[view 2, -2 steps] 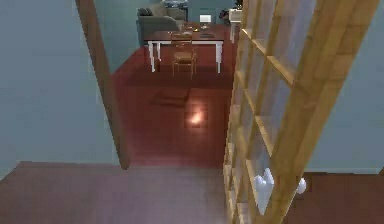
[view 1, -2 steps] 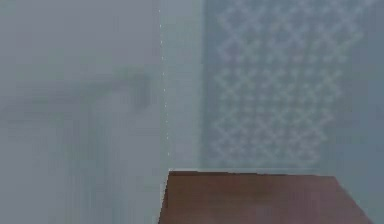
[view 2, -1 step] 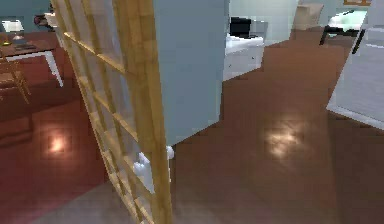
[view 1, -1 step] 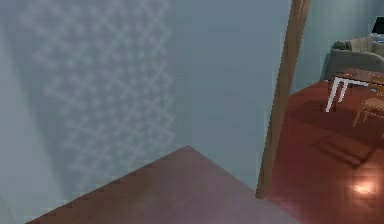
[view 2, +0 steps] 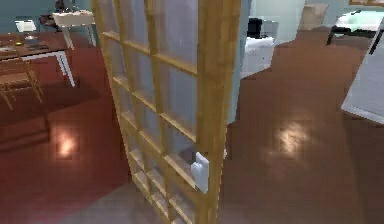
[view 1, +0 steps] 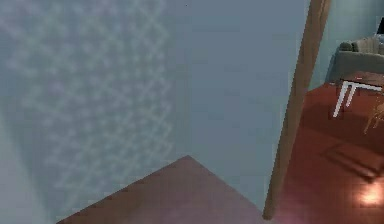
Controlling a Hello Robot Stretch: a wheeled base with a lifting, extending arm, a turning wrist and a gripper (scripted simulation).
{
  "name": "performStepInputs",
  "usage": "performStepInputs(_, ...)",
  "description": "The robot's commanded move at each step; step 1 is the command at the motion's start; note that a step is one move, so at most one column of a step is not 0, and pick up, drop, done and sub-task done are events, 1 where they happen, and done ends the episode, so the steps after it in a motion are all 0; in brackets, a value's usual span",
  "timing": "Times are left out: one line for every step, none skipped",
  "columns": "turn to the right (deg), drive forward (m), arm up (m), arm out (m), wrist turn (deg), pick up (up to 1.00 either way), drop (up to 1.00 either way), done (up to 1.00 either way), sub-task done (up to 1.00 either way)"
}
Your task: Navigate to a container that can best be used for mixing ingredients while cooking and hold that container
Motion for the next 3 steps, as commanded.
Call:
performStepInputs(45.0, 0.00, 0.00, 0.00, 0.0, 0.00, 0.00, 0.00, 0.00)
performStepInputs(6.0, 0.00, 0.00, 0.00, 0.0, 0.00, 0.00, 0.00, 0.00)
performStepInputs(0.0, 0.55, 0.00, 0.00, 0.0, 0.00, 0.00, 0.00, 0.00)
